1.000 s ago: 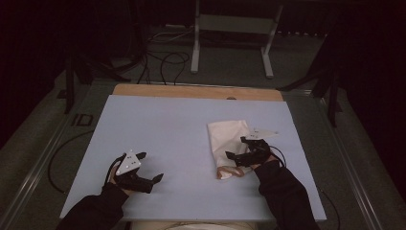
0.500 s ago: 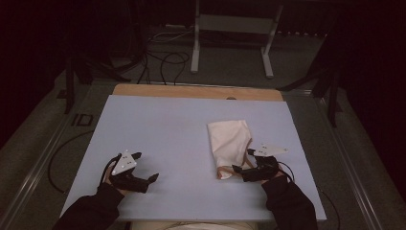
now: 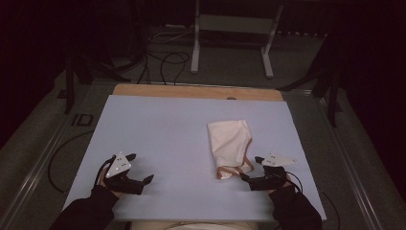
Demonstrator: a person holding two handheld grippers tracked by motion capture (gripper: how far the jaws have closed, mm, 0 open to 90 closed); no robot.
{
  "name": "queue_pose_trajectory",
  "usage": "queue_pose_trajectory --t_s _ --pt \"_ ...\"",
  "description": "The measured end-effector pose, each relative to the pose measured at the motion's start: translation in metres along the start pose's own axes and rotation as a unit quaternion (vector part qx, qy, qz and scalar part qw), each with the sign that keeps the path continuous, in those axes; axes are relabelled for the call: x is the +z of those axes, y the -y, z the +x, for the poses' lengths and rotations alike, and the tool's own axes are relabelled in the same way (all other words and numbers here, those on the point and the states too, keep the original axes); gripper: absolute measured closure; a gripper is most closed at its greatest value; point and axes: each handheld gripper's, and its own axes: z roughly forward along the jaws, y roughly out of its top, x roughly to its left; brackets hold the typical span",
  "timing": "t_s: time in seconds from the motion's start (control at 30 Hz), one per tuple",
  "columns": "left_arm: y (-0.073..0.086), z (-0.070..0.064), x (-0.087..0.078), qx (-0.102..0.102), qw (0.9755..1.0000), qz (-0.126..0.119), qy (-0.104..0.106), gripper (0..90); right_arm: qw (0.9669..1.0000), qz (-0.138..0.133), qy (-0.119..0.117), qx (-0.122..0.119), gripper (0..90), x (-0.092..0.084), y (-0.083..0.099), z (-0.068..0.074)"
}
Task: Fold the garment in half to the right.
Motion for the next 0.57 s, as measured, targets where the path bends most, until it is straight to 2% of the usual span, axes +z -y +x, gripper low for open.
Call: queue_pose_trajectory --t_s 0.13,0.23,0.37,0.57 --pt "0.003 0.005 -0.005 -0.010 0.9999 -0.001 -0.008 0.3 0.9998 0.002 0.018 0.000 9.7 -0.002 0.004 -0.004" --pt "0.006 0.008 -0.008 -0.012 0.9998 0.002 -0.015 0.3 0.9998 0.002 0.021 -0.003 9.7 -0.001 0.004 -0.003" --pt "0.006 0.011 -0.011 -0.020 0.9995 -0.002 -0.025 0.3 0.9998 0.000 0.020 -0.004 9.7 0.000 0.004 -0.004" --pt "0.006 0.010 -0.009 -0.019 0.9995 0.001 -0.023 0.3 0.9998 0.000 0.017 -0.004 9.7 0.000 0.003 -0.003"
